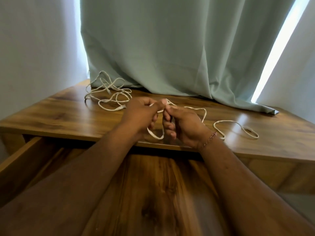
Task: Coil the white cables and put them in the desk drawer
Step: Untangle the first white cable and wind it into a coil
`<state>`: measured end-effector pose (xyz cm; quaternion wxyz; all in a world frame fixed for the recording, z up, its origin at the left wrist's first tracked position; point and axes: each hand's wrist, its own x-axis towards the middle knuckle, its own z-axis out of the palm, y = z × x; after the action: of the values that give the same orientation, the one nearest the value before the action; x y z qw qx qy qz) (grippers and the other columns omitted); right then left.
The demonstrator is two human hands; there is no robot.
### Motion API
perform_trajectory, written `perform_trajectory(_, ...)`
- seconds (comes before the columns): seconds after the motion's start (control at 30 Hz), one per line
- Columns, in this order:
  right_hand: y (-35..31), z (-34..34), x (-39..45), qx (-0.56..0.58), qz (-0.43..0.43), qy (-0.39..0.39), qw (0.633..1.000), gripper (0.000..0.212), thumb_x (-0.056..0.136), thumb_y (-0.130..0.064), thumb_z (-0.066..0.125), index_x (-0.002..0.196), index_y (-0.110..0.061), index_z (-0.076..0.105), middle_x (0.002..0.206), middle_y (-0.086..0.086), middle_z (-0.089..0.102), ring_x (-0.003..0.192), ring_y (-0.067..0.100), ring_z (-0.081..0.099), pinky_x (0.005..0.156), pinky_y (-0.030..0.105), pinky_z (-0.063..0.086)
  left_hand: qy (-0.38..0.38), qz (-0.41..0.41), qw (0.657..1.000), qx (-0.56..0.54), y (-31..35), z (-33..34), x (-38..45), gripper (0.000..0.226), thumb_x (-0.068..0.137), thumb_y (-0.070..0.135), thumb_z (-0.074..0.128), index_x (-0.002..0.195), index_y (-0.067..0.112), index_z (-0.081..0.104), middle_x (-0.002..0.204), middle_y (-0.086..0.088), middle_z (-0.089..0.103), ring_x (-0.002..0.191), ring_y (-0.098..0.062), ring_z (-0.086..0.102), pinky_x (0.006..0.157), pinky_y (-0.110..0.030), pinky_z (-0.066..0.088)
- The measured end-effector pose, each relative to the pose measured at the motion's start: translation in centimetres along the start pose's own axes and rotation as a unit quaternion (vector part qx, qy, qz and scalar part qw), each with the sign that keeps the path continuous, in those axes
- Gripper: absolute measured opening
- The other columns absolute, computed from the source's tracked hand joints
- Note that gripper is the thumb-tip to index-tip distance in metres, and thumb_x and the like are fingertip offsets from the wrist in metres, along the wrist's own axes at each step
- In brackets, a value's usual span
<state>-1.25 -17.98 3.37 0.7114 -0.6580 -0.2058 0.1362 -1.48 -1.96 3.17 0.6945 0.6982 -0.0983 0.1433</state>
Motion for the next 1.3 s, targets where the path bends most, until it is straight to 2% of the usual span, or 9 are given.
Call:
perform_trajectory(0.1, 0.1, 0.5, 0.0, 0.026, -0.03, 0.016, 0.999, 0.039, 0.111, -0.025, 0.037, 0.078, -0.009, 0.051, 0.062, 0.005, 0.056, 0.044, 0.008, 0.033, 0.038, 0.019, 0.025, -0.045, -0.111, 0.966, -0.229, 0.6, 0.9, -1.2, 0.028, 0.1, 0.028, 0.065, 0.087, 0.004, 0.067, 0.054, -0.006, 0.057, 0.042, -0.017, 0.053, 0.05, -0.026, 0.049)
perform_trajectory(0.17, -0.1, 0.0, 0.0, 0.031, -0.042, 0.059, 0.997, 0.041, 0.111, -0.028, 0.038, 0.076, -0.012, 0.051, 0.056, 0.003, 0.044, 0.041, 0.01, 0.029, 0.041, 0.02, 0.022, -0.061, -0.124, 0.96, -0.243, 0.7, 1.0, -1.5, 0.024, 0.102, 0.028, 0.061, 0.09, 0.009, 0.067, 0.053, -0.004, 0.051, 0.041, -0.016, 0.05, 0.047, -0.024, 0.047)
perform_trajectory(0.37, -0.3, -1.3, -0.3, 0.055, -0.075, 0.122, 0.988, 0.042, 0.108, -0.03, 0.044, 0.072, -0.016, 0.06, 0.053, -0.001, 0.034, 0.04, 0.012, 0.027, 0.046, 0.027, 0.017, -0.069, -0.099, 0.982, -0.146, 0.2, 0.1, -1.0, 0.024, 0.106, 0.025, 0.055, 0.099, 0.008, 0.071, 0.056, -0.001, 0.04, 0.043, -0.012, 0.034, 0.05, -0.026, 0.034)
perform_trajectory(0.63, -0.3, -0.3, -0.3, 0.117, 0.011, -0.026, 0.993, 0.052, 0.104, -0.044, 0.046, 0.064, -0.011, 0.052, 0.052, 0.005, 0.046, 0.032, 0.009, 0.03, 0.041, 0.021, 0.016, -0.081, 0.037, 0.996, 0.029, -1.2, -0.3, -0.8, 0.024, 0.106, 0.023, 0.056, 0.092, 0.016, 0.073, 0.055, -0.009, 0.047, 0.04, -0.016, 0.04, 0.042, -0.026, 0.04)
perform_trajectory(0.8, -0.1, 0.4, -0.4, 0.14, -0.013, -0.128, 0.982, 0.038, 0.104, -0.032, 0.045, 0.088, -0.004, 0.064, 0.068, 0.012, 0.062, 0.033, 0.004, 0.038, 0.038, 0.018, 0.021, -0.069, 0.11, 0.978, 0.162, -1.4, -0.1, -1.5, 0.044, 0.1, 0.009, 0.057, 0.074, 0.041, 0.075, 0.073, 0.01, 0.074, 0.072, -0.01, 0.071, 0.069, -0.032, 0.056)
perform_trajectory(0.93, -0.1, 1.4, -0.2, 0.23, -0.108, -0.011, 0.967, 0.026, 0.105, -0.014, 0.041, 0.115, -0.003, 0.062, 0.086, 0.01, 0.064, 0.048, 0.01, 0.053, 0.039, 0.019, 0.038, -0.087, 0.041, 0.986, 0.133, -0.9, 1.0, -1.8, 0.038, 0.102, 0.005, 0.049, 0.091, 0.031, 0.074, 0.067, 0.006, 0.069, 0.054, -0.01, 0.062, 0.049, -0.027, 0.05)
perform_trajectory(1.07, -0.6, 2.0, -0.5, 0.268, -0.137, 0.052, 0.952, 0.037, 0.109, -0.023, 0.041, 0.128, 0.0, 0.062, 0.101, 0.014, 0.074, 0.076, 0.016, 0.073, 0.052, 0.021, 0.054, -0.087, -0.03, 0.993, 0.07, -0.6, 1.7, -1.9, 0.033, 0.102, 0.008, 0.047, 0.078, 0.015, 0.069, 0.057, -0.009, 0.057, 0.052, -0.018, 0.054, 0.052, -0.027, 0.05)
perform_trajectory(1.2, -1.4, 3.3, -0.3, 0.299, -0.161, 0.066, 0.938, 0.043, 0.11, -0.025, 0.04, 0.136, 0.005, 0.055, 0.121, 0.023, 0.072, 0.108, 0.03, 0.074, 0.073, 0.031, 0.064, -0.067, -0.005, 0.996, 0.054, -0.4, 1.3, -2.0, 0.044, 0.103, 0.002, 0.043, 0.062, 0.01, 0.057, 0.046, -0.012, 0.048, 0.038, -0.021, 0.046, 0.047, -0.021, 0.047)
perform_trajectory(1.3, -1.3, 3.6, -0.1, 0.323, -0.177, 0.103, 0.924, 0.038, 0.11, -0.016, 0.041, 0.137, 0.008, 0.052, 0.127, 0.028, 0.068, 0.118, 0.036, 0.069, 0.093, 0.038, 0.061, -0.102, 0.024, 0.994, 0.04, -0.6, 0.6, -1.9, 0.036, 0.109, 0.018, 0.048, 0.077, 0.011, 0.062, 0.047, -0.005, 0.047, 0.035, -0.013, 0.041, 0.049, -0.026, 0.053)
